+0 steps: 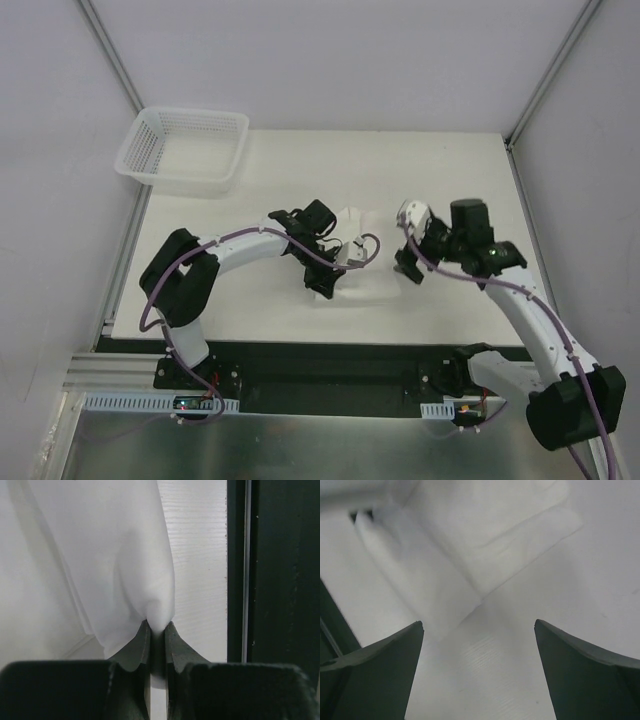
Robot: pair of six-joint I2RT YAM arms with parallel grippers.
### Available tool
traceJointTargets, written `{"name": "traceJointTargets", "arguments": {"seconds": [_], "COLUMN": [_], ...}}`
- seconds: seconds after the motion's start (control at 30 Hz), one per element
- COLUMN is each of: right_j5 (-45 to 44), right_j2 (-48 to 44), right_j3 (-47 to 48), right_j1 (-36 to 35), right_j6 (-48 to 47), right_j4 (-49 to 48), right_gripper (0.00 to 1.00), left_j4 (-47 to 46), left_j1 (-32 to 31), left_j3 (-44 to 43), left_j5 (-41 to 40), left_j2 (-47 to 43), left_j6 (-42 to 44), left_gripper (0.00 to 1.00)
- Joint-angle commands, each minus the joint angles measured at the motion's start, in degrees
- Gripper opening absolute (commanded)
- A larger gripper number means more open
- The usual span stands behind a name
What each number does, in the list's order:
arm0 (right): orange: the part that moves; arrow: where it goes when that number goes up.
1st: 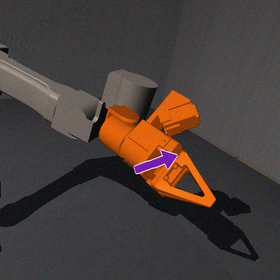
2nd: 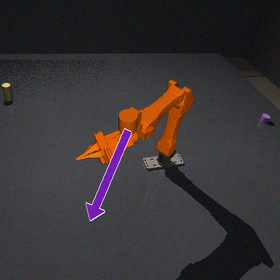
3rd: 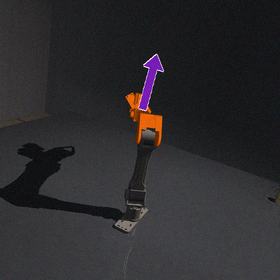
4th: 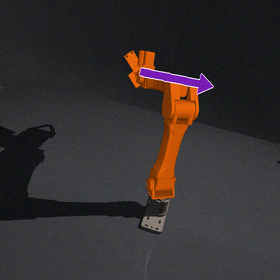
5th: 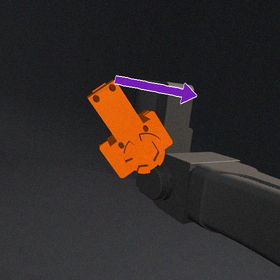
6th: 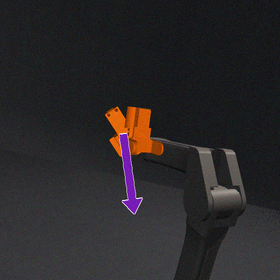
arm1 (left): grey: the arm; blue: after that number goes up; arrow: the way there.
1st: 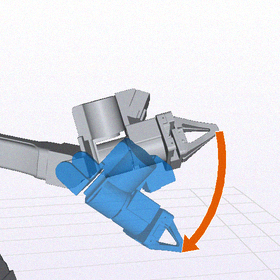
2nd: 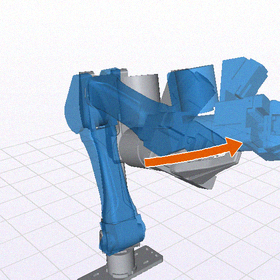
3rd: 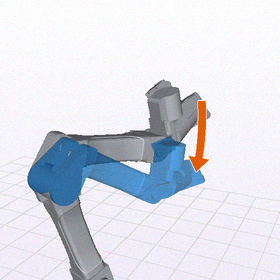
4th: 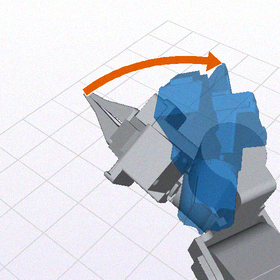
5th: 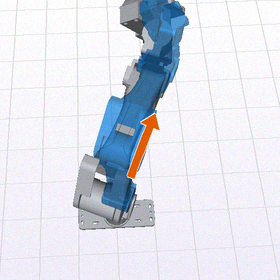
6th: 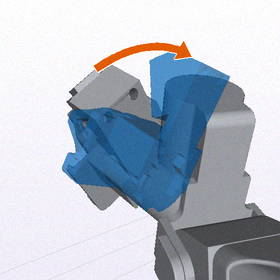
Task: Roll the t-shirts
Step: Roll the T-shirt to the center of the board.
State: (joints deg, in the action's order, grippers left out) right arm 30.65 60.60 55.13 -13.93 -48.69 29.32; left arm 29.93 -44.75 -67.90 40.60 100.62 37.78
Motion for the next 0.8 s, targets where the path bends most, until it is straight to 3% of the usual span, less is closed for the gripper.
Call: {"name": "traceJointTargets", "arguments": {"seconds": [0.0, 0.2, 0.77], "right_j5": [-4.2, -4.29, -1.3], "right_j2": [-10.31, -10.24, 6.72], "right_j3": [-13.63, -19.62, -18.49], "right_j1": [-6.27, -12.6, -19.99], "right_j6": [-17.13, -21.45, -26.19], "right_j4": [-0.49, -5.32, -13.06], "right_gripper": [0.96, 0.96, 0.96], "left_j4": [5.66, 7.42, 8.91], "left_j1": [2.47, 4.41, 7.84], "left_j3": [-3.46, -5.22, -6.9], "left_j5": [9.76, 12.84, 18.37], "left_j2": [1.86, 4.05, 6.61], "left_j6": [-3.06, -3.33, -4.64], "left_gripper": [0.0, 0.0, 0.0]}}
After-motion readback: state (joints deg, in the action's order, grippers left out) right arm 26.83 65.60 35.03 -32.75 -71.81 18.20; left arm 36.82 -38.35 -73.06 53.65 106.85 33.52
